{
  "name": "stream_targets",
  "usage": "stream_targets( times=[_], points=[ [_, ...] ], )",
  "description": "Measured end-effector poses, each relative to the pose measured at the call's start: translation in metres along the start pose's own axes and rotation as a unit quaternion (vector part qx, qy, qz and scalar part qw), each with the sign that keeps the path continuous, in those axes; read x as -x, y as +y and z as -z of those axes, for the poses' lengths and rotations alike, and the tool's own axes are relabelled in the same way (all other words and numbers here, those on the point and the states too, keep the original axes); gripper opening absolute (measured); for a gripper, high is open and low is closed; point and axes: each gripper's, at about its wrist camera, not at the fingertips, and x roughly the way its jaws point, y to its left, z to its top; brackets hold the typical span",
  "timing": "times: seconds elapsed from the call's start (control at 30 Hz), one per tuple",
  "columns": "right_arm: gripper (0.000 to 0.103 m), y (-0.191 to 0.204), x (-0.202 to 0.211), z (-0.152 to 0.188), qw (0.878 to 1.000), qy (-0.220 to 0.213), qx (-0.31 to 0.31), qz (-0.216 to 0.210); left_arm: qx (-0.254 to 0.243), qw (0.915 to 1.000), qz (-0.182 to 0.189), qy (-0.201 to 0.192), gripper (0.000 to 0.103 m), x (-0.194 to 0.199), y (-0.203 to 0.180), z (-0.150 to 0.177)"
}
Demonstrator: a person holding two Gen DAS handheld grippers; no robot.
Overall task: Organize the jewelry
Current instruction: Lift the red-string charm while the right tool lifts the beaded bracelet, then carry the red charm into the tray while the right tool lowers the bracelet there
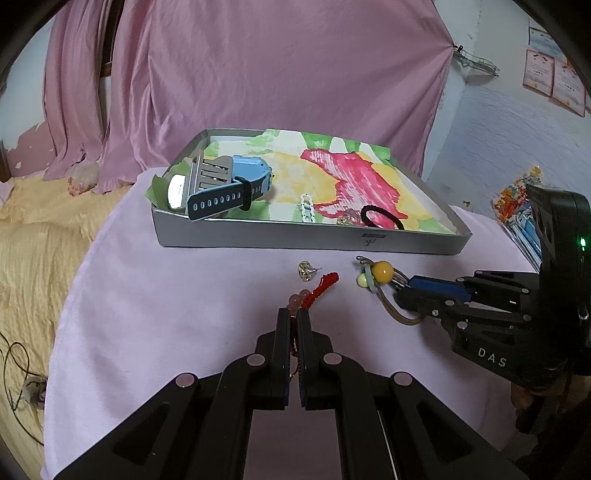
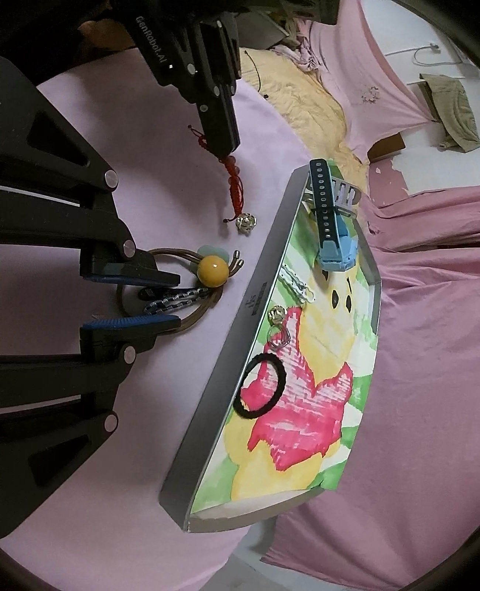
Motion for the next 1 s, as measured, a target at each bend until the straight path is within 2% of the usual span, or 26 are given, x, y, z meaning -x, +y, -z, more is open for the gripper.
stream_targets(
  times=[0.23, 0.57, 0.83, 1.0],
  points=[
    [0.013, -0.008, 0.012, 0.009, 1.0, -0.01, -0.023, -0.002, -0.003, 1.0, 0.007, -0.006, 0.003, 0.003, -0.004, -0.001],
    [0.013, -0.024, 0.045, 0.011, 0.997, -0.055, -0.055, 0.009, -0.012, 0.9994, 0.015, -0.028, 0.003, 0.008, -0.015, -0.015],
    [0.013, -0.043, 0.041, -0.014, 0.993, -0.09, -0.076, 0.026, -0.002, 0.9974, 0.025, -0.068, 0.003, 0.002, -0.017, -0.054],
    [0.013, -0.055, 0.023, -0.034, 0.991, -0.097, -0.091, 0.03, 0.0, 0.9975, 0.027, -0.065, 0.003, -0.019, -0.018, -0.079]
  ],
)
